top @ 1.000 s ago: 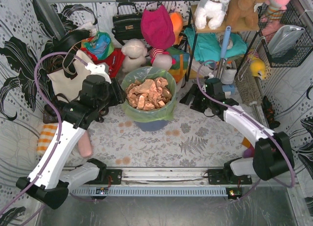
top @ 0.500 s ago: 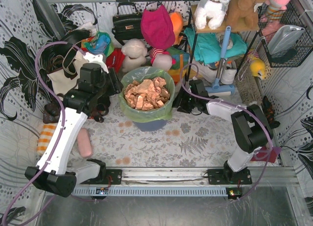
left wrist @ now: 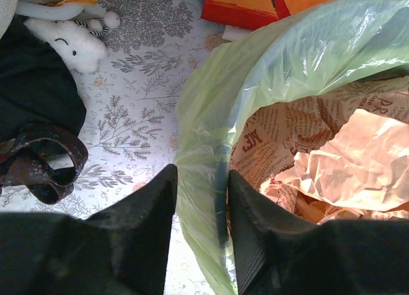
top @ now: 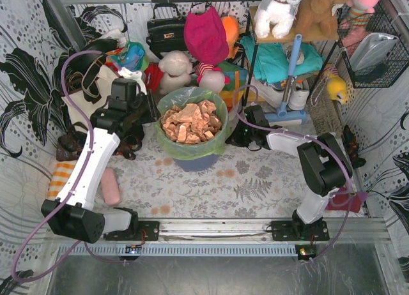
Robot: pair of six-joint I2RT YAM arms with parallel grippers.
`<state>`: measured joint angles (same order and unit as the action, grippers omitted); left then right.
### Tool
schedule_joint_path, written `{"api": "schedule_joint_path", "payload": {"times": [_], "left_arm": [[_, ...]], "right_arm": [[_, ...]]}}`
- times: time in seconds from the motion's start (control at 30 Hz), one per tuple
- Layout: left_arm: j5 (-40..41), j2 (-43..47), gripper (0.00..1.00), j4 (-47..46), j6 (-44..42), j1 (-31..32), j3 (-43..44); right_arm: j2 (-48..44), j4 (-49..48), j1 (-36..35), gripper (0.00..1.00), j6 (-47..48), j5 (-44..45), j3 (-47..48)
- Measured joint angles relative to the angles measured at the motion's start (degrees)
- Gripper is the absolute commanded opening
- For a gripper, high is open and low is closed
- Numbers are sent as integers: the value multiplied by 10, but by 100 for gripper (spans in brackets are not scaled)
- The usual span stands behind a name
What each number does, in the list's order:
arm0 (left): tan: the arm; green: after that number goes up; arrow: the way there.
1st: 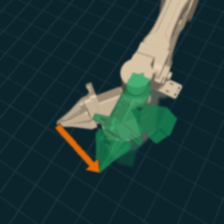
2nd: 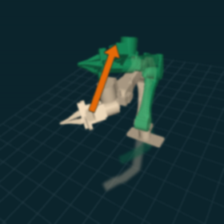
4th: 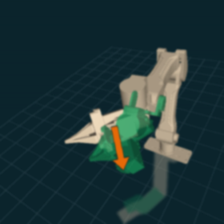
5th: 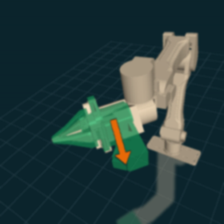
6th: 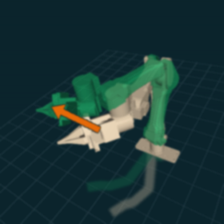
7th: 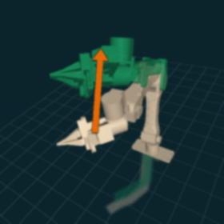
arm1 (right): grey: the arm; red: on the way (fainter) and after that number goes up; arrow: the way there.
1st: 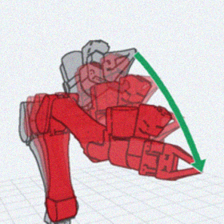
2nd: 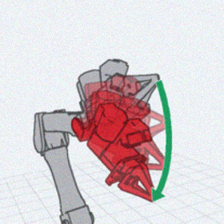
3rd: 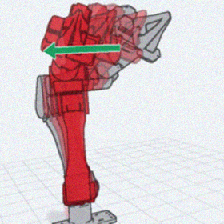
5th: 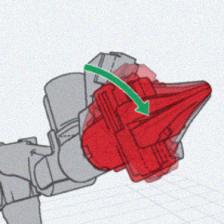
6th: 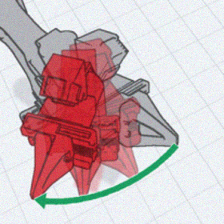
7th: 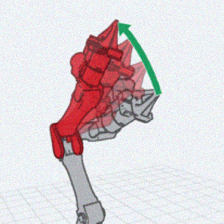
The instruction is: Tie the trash bag
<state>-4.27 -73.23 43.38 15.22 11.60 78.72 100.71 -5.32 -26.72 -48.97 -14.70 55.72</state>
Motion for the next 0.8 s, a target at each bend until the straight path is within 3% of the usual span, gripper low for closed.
{"api": "schedule_joint_path", "payload": {"times": [0.17, 0.43, 0.53, 0.8], "left_arm": [[-19, 5, 24, 0, -7, 0, -15], [-69, 28, 21, 7, -2, -4, -38], [-94, 38, 23, 16, 12, 4, -42], [-113, 70, 40, 70, 67, 87, -42]], "right_arm": [[-42, 17, 0, 0, 2, 21, -8], [-154, 74, 0, 0, 16, 56, -19], [-180, 102, 0, 0, 25, 66, -19], [-239, 184, 0, 0, 47, 83, -21]]}}
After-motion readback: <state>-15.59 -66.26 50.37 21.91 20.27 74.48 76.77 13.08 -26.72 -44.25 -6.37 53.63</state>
